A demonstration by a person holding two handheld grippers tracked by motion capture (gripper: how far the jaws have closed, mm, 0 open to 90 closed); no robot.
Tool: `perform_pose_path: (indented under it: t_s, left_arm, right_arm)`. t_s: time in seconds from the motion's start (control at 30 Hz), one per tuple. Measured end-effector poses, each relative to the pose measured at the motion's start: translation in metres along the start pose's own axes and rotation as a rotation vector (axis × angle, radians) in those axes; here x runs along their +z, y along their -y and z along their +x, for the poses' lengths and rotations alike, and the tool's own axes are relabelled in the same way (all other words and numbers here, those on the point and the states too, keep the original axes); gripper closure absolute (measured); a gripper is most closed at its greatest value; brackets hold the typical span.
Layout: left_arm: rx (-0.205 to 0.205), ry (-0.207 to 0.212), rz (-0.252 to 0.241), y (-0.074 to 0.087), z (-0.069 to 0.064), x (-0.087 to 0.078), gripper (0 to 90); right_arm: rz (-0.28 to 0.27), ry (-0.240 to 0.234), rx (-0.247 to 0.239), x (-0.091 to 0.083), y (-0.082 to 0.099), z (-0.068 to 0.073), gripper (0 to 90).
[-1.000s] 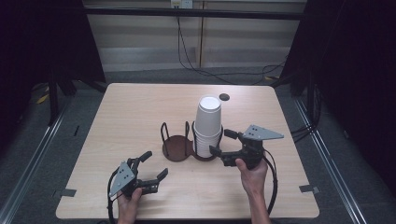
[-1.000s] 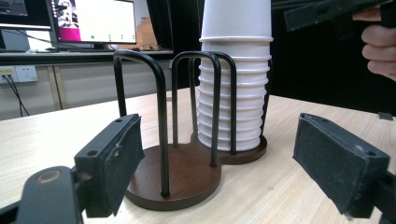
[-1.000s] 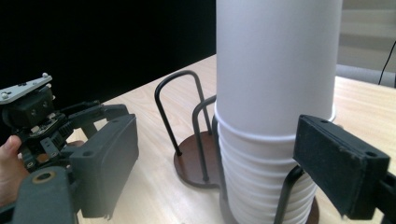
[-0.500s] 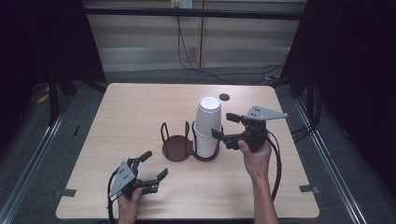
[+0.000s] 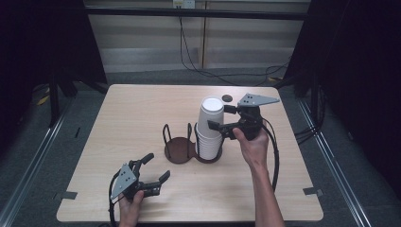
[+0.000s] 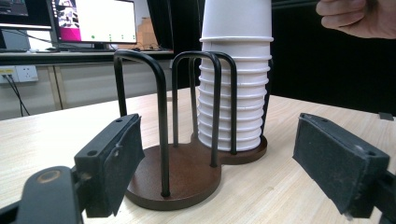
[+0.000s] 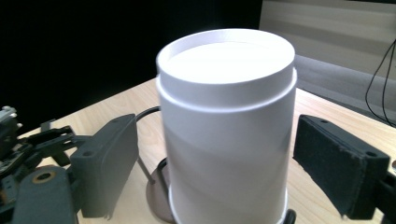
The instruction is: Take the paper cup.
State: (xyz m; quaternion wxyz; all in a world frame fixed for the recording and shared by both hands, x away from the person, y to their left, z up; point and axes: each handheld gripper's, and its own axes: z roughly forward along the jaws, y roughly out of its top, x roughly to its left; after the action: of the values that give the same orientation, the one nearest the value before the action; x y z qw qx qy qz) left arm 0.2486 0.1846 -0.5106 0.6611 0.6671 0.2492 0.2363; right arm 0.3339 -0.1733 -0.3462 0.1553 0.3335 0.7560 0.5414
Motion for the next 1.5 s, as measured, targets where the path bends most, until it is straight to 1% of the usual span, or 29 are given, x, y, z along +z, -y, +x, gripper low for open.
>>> perform_pose_path:
  t_s: [0.03,0.1,0.13,0.23,0.4,0.43,0.53,0.6,0.73,0.83,0.93,1.23,1.5]
  left_arm:
    - [0.0,0.0,0.0,0.0,0.0,0.0,15.6]
    - [0.0,0.002,0.001,0.0,0.0,0.0,15.6]
    - [0.0,0.002,0.0,0.0,0.0,0.0,15.7]
    - [0.0,0.002,0.001,0.0,0.0,0.0,15.6]
    - [0.0,0.002,0.0,0.0,0.0,0.0,15.7]
    - [0.001,0.002,0.001,0.0,0.0,0.0,15.6]
    - [0.0,0.0,0.0,0.0,0.0,0.0,15.6]
    - [0.0,0.0,-0.001,0.0,0.0,0.0,15.6]
    - [0.0,0.003,0.001,0.0,0.0,0.0,15.6]
    - [0.0,0.003,0.001,0.0,0.0,0.0,15.7]
    - [0.0,0.003,0.001,0.0,0.0,0.0,15.7]
    - [0.007,0.006,0.0,0.0,0.001,0.0,15.6]
    - [0.007,0.005,0.0,0.0,0.001,0.0,15.7]
  right_arm:
    - [0.003,0.004,0.003,0.001,0.0,0.0,13.8]
    - [0.0,-0.007,0.004,0.005,-0.001,-0.001,13.8]
    - [0.006,-0.002,-0.003,0.006,-0.002,-0.001,13.8]
    - [0.014,-0.003,-0.002,0.009,-0.004,-0.002,13.8]
    - [0.049,-0.017,-0.007,0.017,-0.008,-0.005,13.3]
    - [0.053,-0.01,-0.011,0.017,-0.009,-0.004,13.5]
    - [0.062,-0.009,-0.016,0.021,-0.011,-0.004,13.8]
    - [0.056,-0.011,-0.014,0.023,-0.011,-0.005,13.9]
    - [0.067,-0.002,-0.02,0.027,-0.012,-0.005,15.4]
    - [0.064,0.008,-0.024,0.027,-0.012,-0.005,18.7]
    - [0.066,-0.001,-0.019,0.027,-0.011,-0.006,19.1]
    - [0.077,-0.003,-0.03,0.027,-0.014,-0.007,19.9]
    - [0.042,-0.005,-0.032,0.023,-0.022,-0.005,20.2]
